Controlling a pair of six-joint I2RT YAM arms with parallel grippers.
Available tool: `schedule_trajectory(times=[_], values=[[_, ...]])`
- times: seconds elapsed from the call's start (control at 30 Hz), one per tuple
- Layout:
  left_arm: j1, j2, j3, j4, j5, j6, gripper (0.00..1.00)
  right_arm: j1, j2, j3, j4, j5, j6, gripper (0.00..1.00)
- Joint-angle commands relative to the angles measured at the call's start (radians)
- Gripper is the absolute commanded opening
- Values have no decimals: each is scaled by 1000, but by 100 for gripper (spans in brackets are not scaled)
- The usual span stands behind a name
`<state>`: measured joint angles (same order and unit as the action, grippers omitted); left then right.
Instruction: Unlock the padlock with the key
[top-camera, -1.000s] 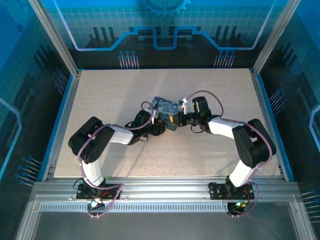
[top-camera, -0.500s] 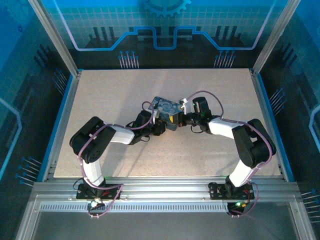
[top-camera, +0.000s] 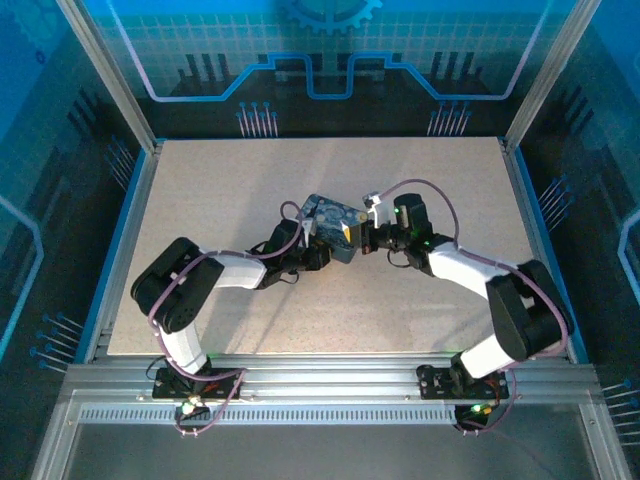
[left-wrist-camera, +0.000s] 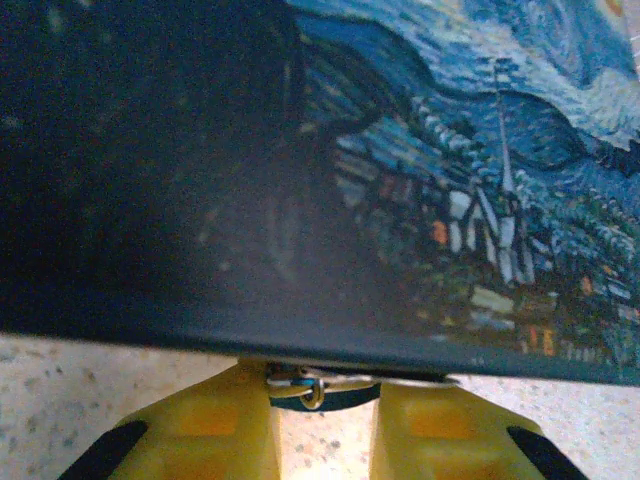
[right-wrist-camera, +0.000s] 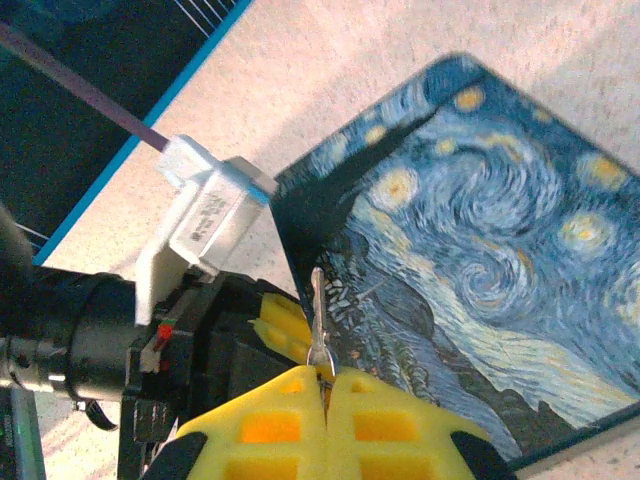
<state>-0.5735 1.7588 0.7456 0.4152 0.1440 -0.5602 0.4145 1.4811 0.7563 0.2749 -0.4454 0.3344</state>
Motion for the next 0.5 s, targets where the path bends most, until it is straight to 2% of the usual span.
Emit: schedule_trajectory(times=[0.0, 0.23, 0.47], values=[[-7, -68, 27, -78, 60, -59, 10, 25, -74, -78, -11, 25, -80, 0], [-6, -109, 61, -151, 154, -144, 10, 74, -179, -236, 67, 26, -138, 0], [-6, -142, 82, -186, 193, -183, 9, 100, -156, -307, 131, 1, -166, 0]])
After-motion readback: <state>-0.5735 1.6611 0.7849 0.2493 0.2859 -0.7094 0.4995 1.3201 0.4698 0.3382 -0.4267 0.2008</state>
